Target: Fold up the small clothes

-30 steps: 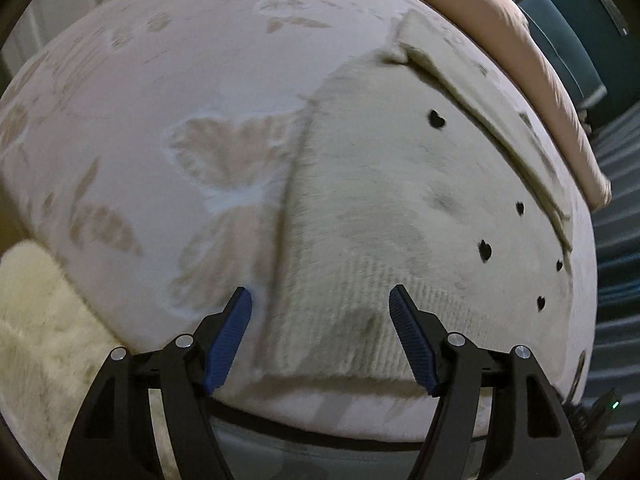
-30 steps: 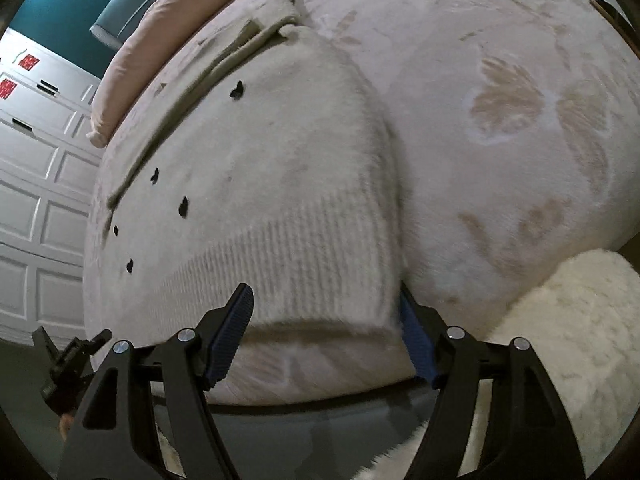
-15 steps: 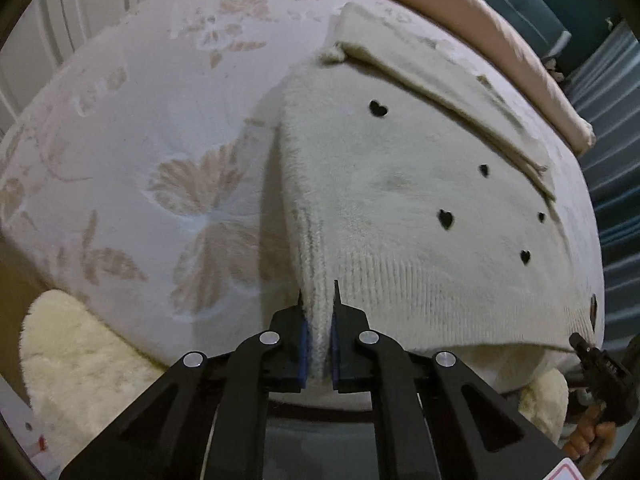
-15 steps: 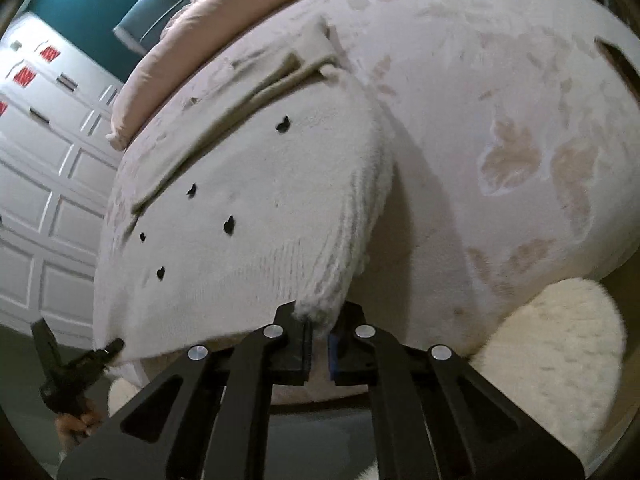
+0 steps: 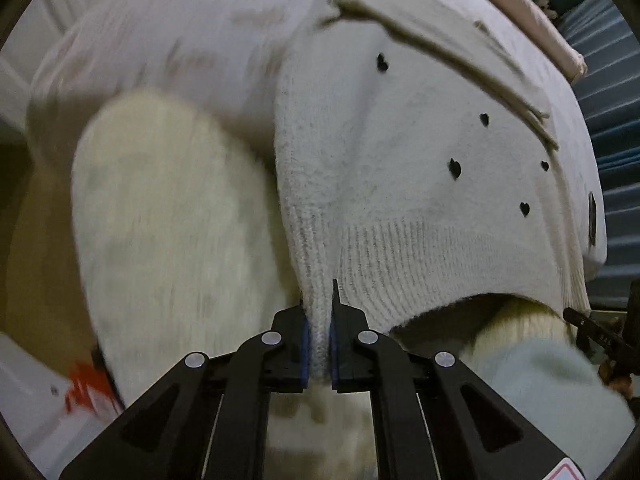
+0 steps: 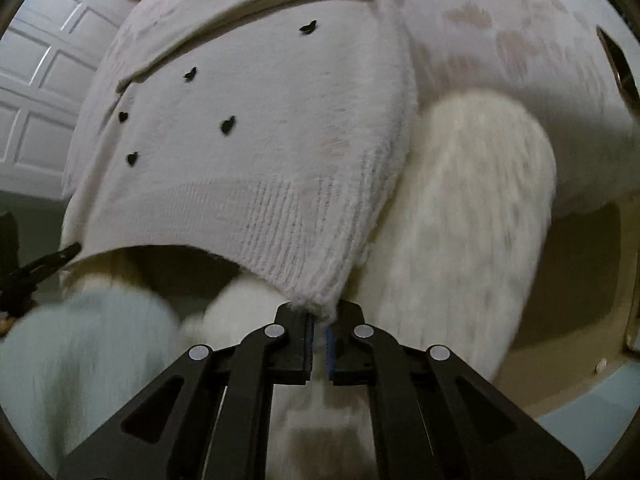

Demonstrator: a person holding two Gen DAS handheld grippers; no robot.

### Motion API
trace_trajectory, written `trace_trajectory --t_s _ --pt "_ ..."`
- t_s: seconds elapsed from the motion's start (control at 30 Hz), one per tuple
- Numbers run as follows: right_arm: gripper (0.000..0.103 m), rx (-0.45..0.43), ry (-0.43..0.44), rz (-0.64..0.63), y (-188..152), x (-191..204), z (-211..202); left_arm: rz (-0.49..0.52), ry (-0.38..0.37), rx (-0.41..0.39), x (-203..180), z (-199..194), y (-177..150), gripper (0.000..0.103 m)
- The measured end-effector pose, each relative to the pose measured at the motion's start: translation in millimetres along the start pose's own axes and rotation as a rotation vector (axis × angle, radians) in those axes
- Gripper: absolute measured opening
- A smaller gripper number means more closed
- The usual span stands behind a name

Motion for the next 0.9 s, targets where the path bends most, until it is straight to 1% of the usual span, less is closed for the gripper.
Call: trace_trajectory --t_s 0.07,0.1,0.13,0.17,0.2,0.23,0.27,0.3,0.33,0.37,0.4,0.43,0.47,0.5,0.53,0.57,0.6,0.63,0.67,0.7,0.73,0.77,0.8,0.83,0.87,0.9 --pt "0.003 0.014 0.01 -0.014 -6 1 -10 -0.004 -0.001 0.017 0 -4 -6 0.005" --pt "0.003 0.011 0.012 -0.016 -3 2 -14 -0.003 -0.006 0.01 -2 -7 -1 0.005" --pt "0.003 -0.005 0.017 -0.016 5 1 -19 -0.004 -0.017 -0.012 -5 -13 10 0.005" --pt "0.003 -0.058 0.027 -0.015 26 0 -29 -0.003 -0.036 -0.054 -9 -21 30 0.005" --pt "0.003 -0.122 0.034 -0.015 49 -2 -40 0.005 -0.058 -0.099 -15 -30 51 0.005" --pt "0.003 -0.176 0.037 -0.015 68 -1 -51 0.032 -0.081 -0.168 -26 -42 89 0.005" --pt "0.003 -0.285 0.056 -0.011 110 -4 -69 0.053 -0.087 -0.218 -34 -51 114 0.005" --pt "0.004 -0.346 0.065 -0.007 131 -4 -77 0.07 -0.097 -0.272 -45 -59 141 0.005" --pt "0.004 -0.419 0.07 -0.003 160 -6 -87 0.085 -0.105 -0.331 -55 -66 169 0.005" --pt "0.005 -0.491 0.08 0.008 195 -8 -95 0.093 -0.091 -0.413 -64 -77 210 0.006" --pt "0.007 -0.562 0.116 0.04 234 -12 -101 0.072 -0.093 -0.481 -71 -83 242 0.007" --pt "0.011 -0.627 0.131 0.073 259 -19 -105 0.054 -0.12 -0.518 -74 -85 263 0.016" --pt "0.025 -0.68 0.103 0.109 273 -19 -107 0.011 -0.15 -0.562 -79 -86 295 0.023" --pt "0.041 -0.737 0.053 0.161 288 -21 -111 -0.041 -0.135 -0.587 -78 -85 314 0.031" --pt "0.046 -0.802 0.028 0.222 298 -26 -119 -0.098 -0.105 -0.612 -76 -86 327 0.048" --pt "0.049 -0.852 0.042 0.261 296 -27 -126 -0.162 -0.07 -0.643 -70 -88 338 0.054" --pt "0.053 -0.881 0.07 0.286 292 -27 -131 -0.216 -0.063 -0.666 -64 -92 342 0.054" --pt "0.057 -0.912 0.129 0.315 282 -30 -135 -0.235 -0.085 -0.682 -59 -97 341 0.057" --pt "0.065 -0.919 0.161 0.329 272 -35 -138 -0.252 -0.124 -0.704 -52 -101 334 0.072" --pt "0.067 -0.915 0.182 0.332 261 -37 -134 -0.266 -0.135 -0.715 -45 -104 321 0.079" --pt "0.069 -0.891 0.194 0.323 244 -40 -123 -0.273 -0.135 -0.722 -43 -100 311 0.083" --pt "0.071 -0.867 0.181 0.317 240 -40 -114 -0.267 -0.124 -0.707 -36 -93 298 0.084" --pt "0.071 -0.829 0.145 0.321 230 -44 -101 -0.256 -0.105 -0.68 -27 -86 288 0.084" --pt "0.071 -0.767 0.107 0.333 216 -51 -78 -0.244 -0.08 -0.641 -22 -71 277 0.084" --pt "0.071 -0.719 0.097 0.342 204 -53 -61 -0.241 -0.054 -0.583 -15 -48 263 0.084" --pt "0.071 -0.672 0.093 0.357 196 -55 -44 -0.246 -0.047 -0.534 -10 -27 252 0.084"
Point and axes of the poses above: each gripper's, at about its wrist camera, not at the fingertips, and z roughly the way its jaws point, x to its left, y to its top, the point moved 3 cm from there along z, roughly the way its jaws point
